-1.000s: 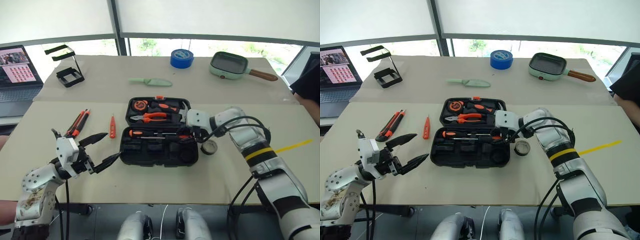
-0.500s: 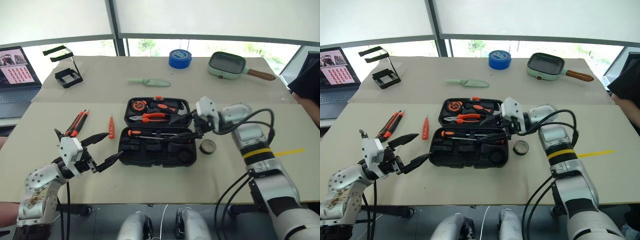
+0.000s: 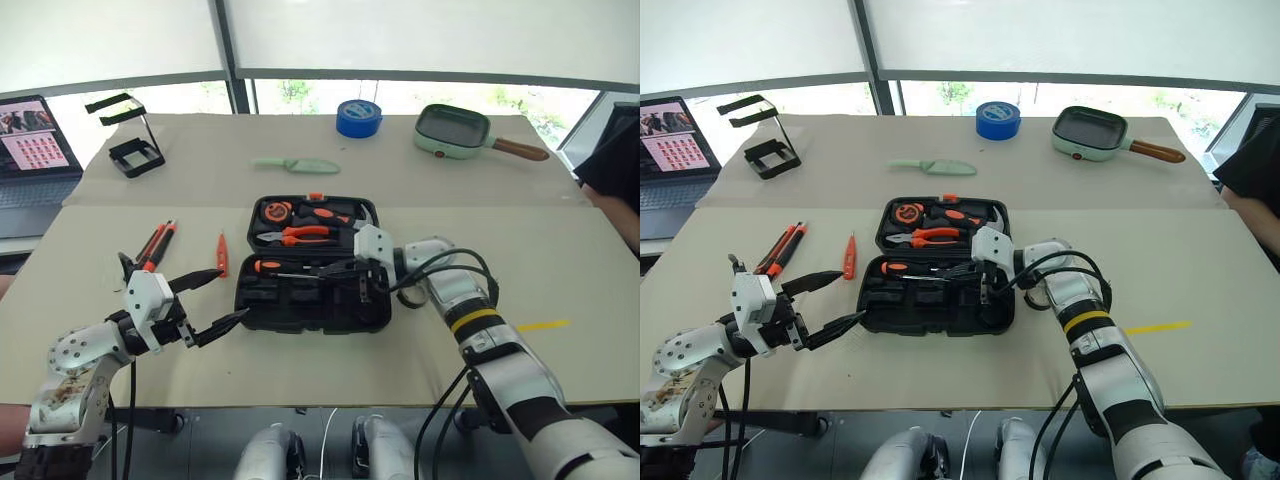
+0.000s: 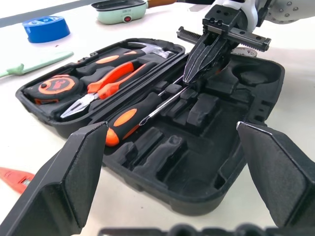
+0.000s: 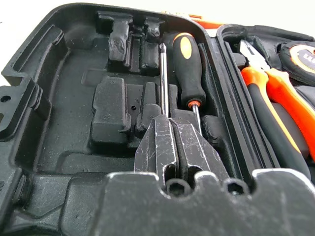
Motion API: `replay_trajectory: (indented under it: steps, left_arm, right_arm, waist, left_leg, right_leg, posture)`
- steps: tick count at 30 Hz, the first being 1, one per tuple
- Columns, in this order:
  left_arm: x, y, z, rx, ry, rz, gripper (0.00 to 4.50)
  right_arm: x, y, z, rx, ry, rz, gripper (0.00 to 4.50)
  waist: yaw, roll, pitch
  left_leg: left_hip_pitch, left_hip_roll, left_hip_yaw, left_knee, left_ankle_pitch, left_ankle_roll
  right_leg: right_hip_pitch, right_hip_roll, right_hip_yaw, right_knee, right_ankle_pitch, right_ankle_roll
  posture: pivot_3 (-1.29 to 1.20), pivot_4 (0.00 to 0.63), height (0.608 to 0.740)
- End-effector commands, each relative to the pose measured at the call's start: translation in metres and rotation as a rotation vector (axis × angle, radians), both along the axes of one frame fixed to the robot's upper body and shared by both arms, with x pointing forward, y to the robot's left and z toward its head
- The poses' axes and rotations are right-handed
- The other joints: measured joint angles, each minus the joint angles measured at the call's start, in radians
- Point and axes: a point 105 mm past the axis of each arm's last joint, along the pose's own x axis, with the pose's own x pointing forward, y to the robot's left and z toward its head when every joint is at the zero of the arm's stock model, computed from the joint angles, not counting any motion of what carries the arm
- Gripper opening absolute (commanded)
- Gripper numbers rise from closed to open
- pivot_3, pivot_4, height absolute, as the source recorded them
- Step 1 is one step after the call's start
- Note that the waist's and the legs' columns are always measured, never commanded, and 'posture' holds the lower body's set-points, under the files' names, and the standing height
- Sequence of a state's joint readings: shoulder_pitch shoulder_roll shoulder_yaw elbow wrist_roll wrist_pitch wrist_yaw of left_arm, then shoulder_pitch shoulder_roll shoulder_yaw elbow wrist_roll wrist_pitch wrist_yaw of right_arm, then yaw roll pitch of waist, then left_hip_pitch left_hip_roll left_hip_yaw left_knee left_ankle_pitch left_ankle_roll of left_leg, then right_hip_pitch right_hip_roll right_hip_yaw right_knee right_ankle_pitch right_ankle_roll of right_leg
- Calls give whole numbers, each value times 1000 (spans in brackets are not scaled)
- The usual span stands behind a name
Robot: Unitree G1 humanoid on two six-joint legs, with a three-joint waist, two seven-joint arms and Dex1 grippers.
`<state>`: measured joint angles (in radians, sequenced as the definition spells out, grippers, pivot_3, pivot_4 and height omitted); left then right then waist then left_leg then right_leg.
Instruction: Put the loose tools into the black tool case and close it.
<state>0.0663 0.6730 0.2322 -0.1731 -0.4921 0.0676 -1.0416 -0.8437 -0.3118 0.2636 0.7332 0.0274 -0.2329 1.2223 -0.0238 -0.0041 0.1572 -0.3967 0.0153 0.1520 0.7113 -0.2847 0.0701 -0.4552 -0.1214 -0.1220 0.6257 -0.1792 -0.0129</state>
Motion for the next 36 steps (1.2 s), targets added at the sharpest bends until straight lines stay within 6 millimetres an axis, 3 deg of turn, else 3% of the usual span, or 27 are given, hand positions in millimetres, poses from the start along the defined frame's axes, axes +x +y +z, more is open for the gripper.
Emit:
replay_trajectory:
  steps: [1, 6, 8, 12, 15, 18, 21, 24, 28, 31, 34, 36]
  left_arm:
    - [-2, 2, 4, 28, -24, 4, 4500]
    - [6, 13, -1, 38, -14, 102, 4500]
    - [6, 17, -4, 38, -2, 138, 4500]
    - [6, 31, 3, -34, -26, 249, 4500]
    - [0, 65, -1, -5, -50, 423, 4500]
    - [-21, 107, -12, -34, 40, 651, 4500]
    - [-39, 127, -18, -43, 88, 751, 4500]
    - [-57, 148, -25, -61, 179, 901, 4500]
    - [-75, 155, -37, 20, 306, 969, 4500]
    - [-74, 142, -35, 20, 350, 944, 4500]
    - [-54, 126, -25, -116, 415, 962, 4500]
    - [-39, 118, -22, -125, 468, 985, 4500]
  right_arm:
    - [-6, 1, -19, -90, 16, 24, 60]
    - [-5, -4, -32, -175, 93, -6, 60]
    - [-4, -3, -27, -166, 72, -10, 60]
    - [-8, 7, 15, 63, 74, 37, 60]
    - [-10, -3, 59, 333, 185, -11, 60]
    - [-33, -31, 85, 439, 103, 30, 755]
    - [-46, -53, 89, 491, 23, -18, 1938]
    - [-55, -79, 80, 495, -73, -136, 2936]
    - [-73, -105, 61, 454, -133, -223, 4391]
    - [-83, -121, 46, 418, -112, -251, 4478]
    - [-80, -134, 47, 441, -130, -317, 4478]
    - [-80, -131, 48, 447, -127, -312, 4478]
  waist:
    - [-1, 0, 0]
    - [-1, 0, -1]
    - [-1, 0, -1]
    - [-1, -1, -1]
    - [-1, -1, -1]
    - [3, 0, 0]
    - [8, -1, -1]
    - [18, -2, 0]
    - [24, -3, 0]
    - [26, -4, 0]
    - [32, -4, 1]
    - [35, -5, 1]
  left_leg:
    - [0, 0, 0, 0, 0, -1]
    - [3, 0, 0, 0, -1, -4]
    - [6, 1, 0, -1, -3, -8]
    - [7, 1, 0, -2, -3, -8]
    - [4, 2, -1, -2, -3, -8]
    - [-1, 2, -3, -2, -2, -6]
    - [-2, 1, -6, -2, -5, -6]
    - [-3, 0, -6, -2, -8, -4]
    - [-3, 0, -5, -2, -8, -6]
    - [-2, 0, -4, -2, -8, -6]
    - [-1, 0, -5, -2, -8, -6]
    - [-1, 0, -6, -2, -8, -6]
  right_leg:
    - [0, 0, 0, 0, 0, 0]
    - [2, 0, 0, 1, 0, -1]
    - [4, -1, 1, 1, -1, -1]
    - [5, -2, 1, 1, -1, -1]
    - [2, -6, 0, 1, -1, -2]
    - [-2, -8, 0, 2, 0, -3]
    - [-1, -9, -1, -3, -1, -2]
    - [0, -9, -2, -3, -3, 1]
    - [0, -9, -2, -3, -7, 9]
    - [0, -8, -2, -3, -7, 9]
    - [0, -8, -1, -3, -7, 9]
    - [0, -8, 0, -2, -7, 9]
  posture:
    - [0, 150, 740]
    - [0, 150, 740]
    - [0, 150, 740]
    - [0, 150, 740]
    - [0, 150, 740]
    - [0, 150, 740]
    - [0, 150, 740]
    - [0, 150, 740]
    - [0, 150, 740]
    - [0, 150, 740]
    - [0, 150, 740]
    - [0, 150, 740]
